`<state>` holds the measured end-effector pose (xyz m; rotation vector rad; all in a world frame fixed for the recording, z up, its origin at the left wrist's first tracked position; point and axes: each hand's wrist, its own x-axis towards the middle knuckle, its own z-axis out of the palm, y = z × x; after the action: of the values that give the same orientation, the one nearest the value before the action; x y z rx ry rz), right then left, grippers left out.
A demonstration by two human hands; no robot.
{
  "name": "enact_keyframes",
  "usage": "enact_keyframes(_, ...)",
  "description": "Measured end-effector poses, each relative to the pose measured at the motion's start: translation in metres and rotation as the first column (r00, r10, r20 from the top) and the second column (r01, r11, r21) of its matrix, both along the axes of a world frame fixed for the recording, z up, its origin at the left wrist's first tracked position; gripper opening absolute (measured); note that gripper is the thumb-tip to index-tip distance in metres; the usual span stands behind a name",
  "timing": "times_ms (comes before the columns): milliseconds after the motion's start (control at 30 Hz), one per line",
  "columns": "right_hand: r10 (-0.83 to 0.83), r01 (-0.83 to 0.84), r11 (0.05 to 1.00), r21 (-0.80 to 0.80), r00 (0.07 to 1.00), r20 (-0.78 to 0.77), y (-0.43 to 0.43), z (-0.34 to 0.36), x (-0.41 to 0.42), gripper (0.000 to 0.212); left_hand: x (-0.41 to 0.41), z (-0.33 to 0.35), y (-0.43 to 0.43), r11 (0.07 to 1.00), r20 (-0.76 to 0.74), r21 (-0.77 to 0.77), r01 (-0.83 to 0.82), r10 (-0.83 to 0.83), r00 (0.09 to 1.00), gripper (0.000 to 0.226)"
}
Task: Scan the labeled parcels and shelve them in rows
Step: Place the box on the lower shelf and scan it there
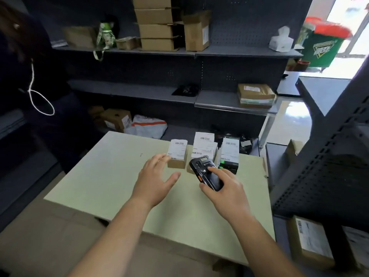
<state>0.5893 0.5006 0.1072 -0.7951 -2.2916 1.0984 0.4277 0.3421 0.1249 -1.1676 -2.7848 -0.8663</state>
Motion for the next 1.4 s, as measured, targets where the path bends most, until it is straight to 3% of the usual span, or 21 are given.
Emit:
enact_keyframes(200, -0.061, 0.063, 0.997, -0.051, 0.997, 0.036, 0.032, -0.007, -0.048, 0.05, -0.061, -0.025, 0.039, 0.999, 0.056, -0.033, 0.034, -0.032, 0.998, 0.061)
enact_keyframes(467, -0.264, 0.272, 0.96, -0.064, 0.958, 0.109, 0.084, -0.017, -0.079, 0.05, -0.12, -0.062, 0.112, 0.983, 0.17, -0.064, 0.17, -0.157, 0.973, 0.063)
enact_keyframes(567, -0.306, 0.314, 0.949, -0.044, 0.943, 0.133, 0.096, -0.021, -0.092, 0.049, -0.142, -0.079, 0.13, 0.983, 0.206, -0.092, 0.156, -0.135, 0.969, 0.06)
enact_keyframes(733, -0.295, 0.303, 0.953, -0.019, 0.939, 0.174, 0.097, -0.039, -0.121, 0.051, -0.183, -0.117, 0.141, 0.961, 0.206, -0.272, 0.042, 0.015, 0.978, 0.063)
enact_keyframes(933, -0.3, 0.305, 0.952, 0.003, 0.934, 0.195, 0.098, -0.059, -0.142, 0.054, -0.198, -0.163, 0.162, 0.896, 0.159, -0.443, 0.031, 0.045, 0.986, 0.071)
enact_keyframes(1233, -0.28, 0.283, 0.959, 0.017, 0.936, 0.215, 0.097, -0.056, -0.147, 0.054, -0.191, -0.172, 0.167, 0.946, 0.128, -0.321, -0.044, 0.089, 0.988, 0.064)
enact_keyframes(1400, -0.239, 0.241, 0.97, 0.016, 0.949, 0.204, 0.09, -0.018, -0.144, 0.052, -0.182, -0.108, 0.146, 0.992, 0.035, -0.094, -0.081, 0.085, 0.996, 0.059)
